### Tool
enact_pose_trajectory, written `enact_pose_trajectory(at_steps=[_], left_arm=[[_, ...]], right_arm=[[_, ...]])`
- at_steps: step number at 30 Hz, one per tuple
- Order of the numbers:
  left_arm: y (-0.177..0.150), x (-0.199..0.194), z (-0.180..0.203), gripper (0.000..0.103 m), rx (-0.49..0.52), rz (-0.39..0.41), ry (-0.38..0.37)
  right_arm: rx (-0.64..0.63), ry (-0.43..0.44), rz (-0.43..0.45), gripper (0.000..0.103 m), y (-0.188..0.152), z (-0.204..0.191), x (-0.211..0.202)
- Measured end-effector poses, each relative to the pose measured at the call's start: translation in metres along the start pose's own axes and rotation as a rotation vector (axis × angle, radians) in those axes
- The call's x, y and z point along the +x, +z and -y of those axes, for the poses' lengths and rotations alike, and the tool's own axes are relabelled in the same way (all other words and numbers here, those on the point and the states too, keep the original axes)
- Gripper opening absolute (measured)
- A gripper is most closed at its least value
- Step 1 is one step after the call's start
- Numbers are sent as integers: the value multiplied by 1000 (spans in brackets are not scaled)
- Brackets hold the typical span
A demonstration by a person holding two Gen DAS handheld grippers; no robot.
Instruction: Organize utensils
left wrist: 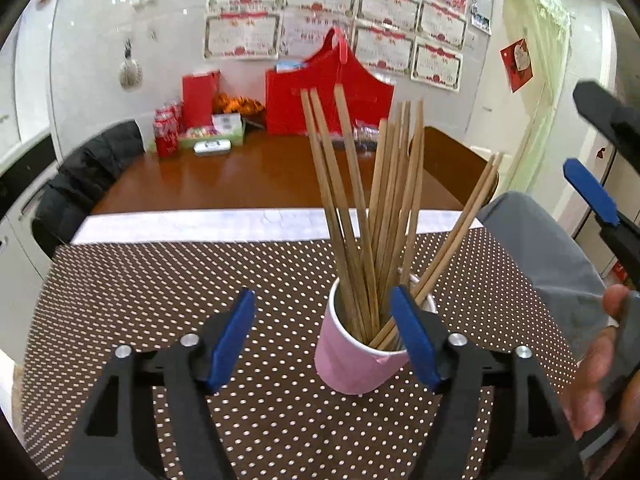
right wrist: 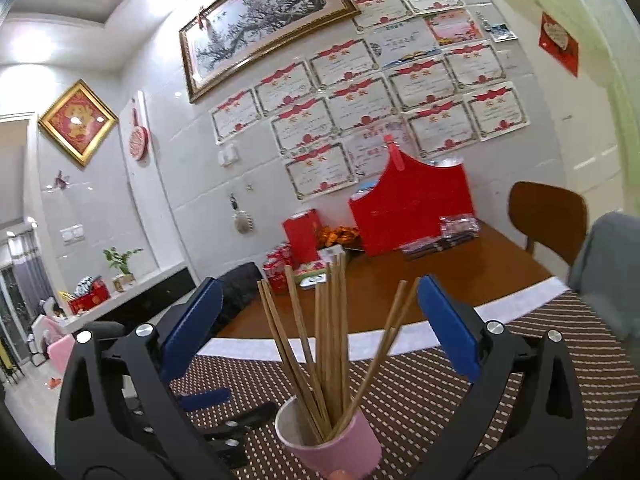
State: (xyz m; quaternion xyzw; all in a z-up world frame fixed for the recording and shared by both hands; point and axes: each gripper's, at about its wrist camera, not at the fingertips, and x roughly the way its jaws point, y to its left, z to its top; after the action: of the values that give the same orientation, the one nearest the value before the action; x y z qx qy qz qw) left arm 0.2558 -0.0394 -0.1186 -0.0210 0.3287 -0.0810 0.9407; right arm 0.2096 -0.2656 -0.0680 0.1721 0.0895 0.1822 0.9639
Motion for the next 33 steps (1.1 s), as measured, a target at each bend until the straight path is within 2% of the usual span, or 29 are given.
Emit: enact_pose_trajectory(at_steps=[6,15,20,29,33], left_arm=[[-5,-50,-1,73,-5,89,40],[-15,-127,4,77,-7,224,91],[-22,-167,6,88,2,297,133],[-31,-208,4,99,-2,340,164],[-35,-217,5,99,-1,353,181]], right_arm=[[-11,-99,-92,97,8,-9,-32],[-58,-230,-146,97,7,-36,-86],[-99,-256,-147,97,9,-57,-104],[-144,-272,-147,97,7,-82,-125],[-154,-279,-146,97,6,-87,-132]])
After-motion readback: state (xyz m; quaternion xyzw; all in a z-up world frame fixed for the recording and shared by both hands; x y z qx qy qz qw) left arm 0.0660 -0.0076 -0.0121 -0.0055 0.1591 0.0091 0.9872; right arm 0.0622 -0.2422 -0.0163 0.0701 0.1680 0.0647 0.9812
